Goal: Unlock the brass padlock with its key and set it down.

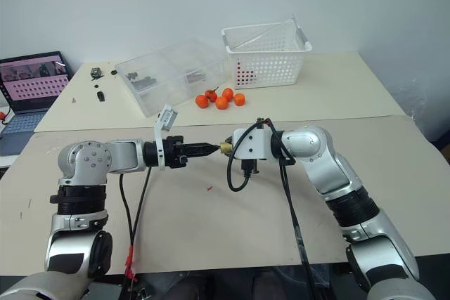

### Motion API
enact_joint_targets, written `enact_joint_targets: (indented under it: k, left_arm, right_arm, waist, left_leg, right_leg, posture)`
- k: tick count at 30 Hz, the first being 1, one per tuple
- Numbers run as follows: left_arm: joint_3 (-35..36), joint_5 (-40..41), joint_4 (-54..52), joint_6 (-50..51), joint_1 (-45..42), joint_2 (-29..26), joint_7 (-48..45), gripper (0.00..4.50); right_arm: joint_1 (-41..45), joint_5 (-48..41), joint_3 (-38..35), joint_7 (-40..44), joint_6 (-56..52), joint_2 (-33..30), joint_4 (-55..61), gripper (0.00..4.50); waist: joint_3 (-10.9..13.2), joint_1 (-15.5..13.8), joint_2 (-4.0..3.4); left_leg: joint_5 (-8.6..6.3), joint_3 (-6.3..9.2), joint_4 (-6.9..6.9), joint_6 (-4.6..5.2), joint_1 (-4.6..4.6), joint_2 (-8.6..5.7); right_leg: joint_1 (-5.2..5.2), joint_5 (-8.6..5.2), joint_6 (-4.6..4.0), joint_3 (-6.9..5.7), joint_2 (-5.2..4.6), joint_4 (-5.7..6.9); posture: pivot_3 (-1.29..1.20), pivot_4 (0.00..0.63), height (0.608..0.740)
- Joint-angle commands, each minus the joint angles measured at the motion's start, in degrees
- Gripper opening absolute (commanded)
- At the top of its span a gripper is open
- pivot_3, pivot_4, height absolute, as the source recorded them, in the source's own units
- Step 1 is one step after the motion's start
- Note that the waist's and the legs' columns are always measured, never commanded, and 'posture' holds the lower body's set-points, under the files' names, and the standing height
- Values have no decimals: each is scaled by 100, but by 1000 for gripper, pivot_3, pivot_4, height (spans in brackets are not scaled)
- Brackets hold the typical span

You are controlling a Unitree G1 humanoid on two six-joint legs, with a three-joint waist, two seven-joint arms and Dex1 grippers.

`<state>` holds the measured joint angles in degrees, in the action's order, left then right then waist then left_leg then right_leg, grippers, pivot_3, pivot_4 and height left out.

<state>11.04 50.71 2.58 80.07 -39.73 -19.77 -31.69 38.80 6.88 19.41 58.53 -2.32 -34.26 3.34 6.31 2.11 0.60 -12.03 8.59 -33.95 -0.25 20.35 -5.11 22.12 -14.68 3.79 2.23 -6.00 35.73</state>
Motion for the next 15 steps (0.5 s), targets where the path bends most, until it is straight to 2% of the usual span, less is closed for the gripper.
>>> enact_joint_targets:
  k: [1, 10, 15]
  left_arm:
    - [55, 102, -44, -30, -117, 29, -45, 69]
    - [-742, -436, 22, -722, -144, -425, -664, 69]
    - [-871, -653, 310, -1143, -322, -527, -973, 69]
  right_arm:
    - [128, -53, -172, -74, 1, 7, 247, 899]
    - [193, -61, -172, -62, -15, 29, 240, 899]
    - [192, -59, -191, -77, -51, 29, 275, 899]
  waist:
    - [1, 0, 1]
    - [1, 4, 1]
    - [1, -6, 2]
  left_leg:
    - [0, 0, 0, 0, 0, 0]
    - [0, -1, 0, 0, 0, 0]
    - [0, -2, 1, 0, 0, 0]
  right_leg:
    - [0, 0, 0, 0, 0, 0]
    - [0, 0, 0, 1, 0, -1]
    - [0, 0, 0, 1, 0, -2]
  posture:
    - [0, 150, 740]
    - [0, 150, 740]
    - [0, 150, 740]
